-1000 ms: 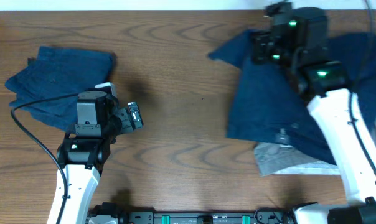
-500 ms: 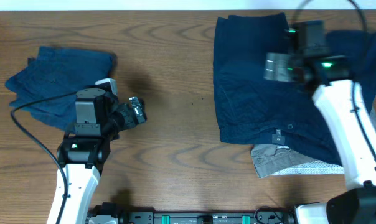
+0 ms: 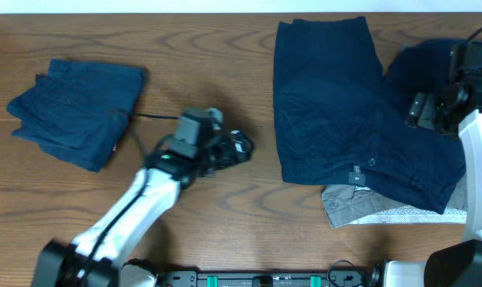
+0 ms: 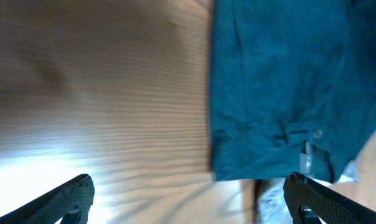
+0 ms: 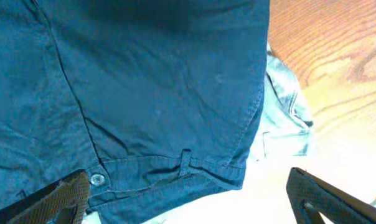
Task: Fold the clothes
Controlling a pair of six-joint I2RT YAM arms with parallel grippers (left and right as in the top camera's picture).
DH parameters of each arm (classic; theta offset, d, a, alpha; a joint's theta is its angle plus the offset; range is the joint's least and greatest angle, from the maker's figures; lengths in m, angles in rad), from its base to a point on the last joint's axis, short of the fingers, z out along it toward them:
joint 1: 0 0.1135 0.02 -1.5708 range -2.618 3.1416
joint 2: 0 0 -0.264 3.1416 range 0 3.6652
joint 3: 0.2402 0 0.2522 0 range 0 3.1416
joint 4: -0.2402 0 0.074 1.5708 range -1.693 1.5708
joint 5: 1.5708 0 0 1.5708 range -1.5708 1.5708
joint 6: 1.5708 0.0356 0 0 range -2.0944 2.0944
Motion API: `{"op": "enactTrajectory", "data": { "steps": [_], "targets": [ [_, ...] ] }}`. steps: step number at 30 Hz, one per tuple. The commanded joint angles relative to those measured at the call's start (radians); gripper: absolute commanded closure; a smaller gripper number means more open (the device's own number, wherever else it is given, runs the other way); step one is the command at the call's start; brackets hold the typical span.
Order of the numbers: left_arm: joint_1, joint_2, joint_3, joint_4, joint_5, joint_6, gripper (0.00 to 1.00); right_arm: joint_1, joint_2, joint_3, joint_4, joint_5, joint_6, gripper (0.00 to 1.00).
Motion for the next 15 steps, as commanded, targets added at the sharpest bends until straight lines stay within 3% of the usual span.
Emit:
{"op": "enactTrajectory", "data": {
  "steps": [1, 10, 11, 15],
  "targets": [
    [-0.090, 0.096, 0.015, 0.082, 0.021, -0.164, 0.02, -0.019, -0.016, 0.010, -0.001, -0.042, 0.012, 0.01],
    [-0.252, 0.349, 0.015, 0.374, 0.019, -0.440, 0.04, -0.019, -0.016, 0.010, -0.002, -0.041, 0.012, 0.01],
    [-0.267, 0.368, 0.015, 0.403, 0.019, -0.468, 0.13, -0.019, -0.016, 0.010, -0.002, -0.041, 0.012, 0.01],
    [-0.303, 0.389, 0.015, 0.492, 0.018, -0.481, 0.75, -0.019, -0.016, 0.010, -0.002, -0.041, 0.012, 0.01]
  ]
}}
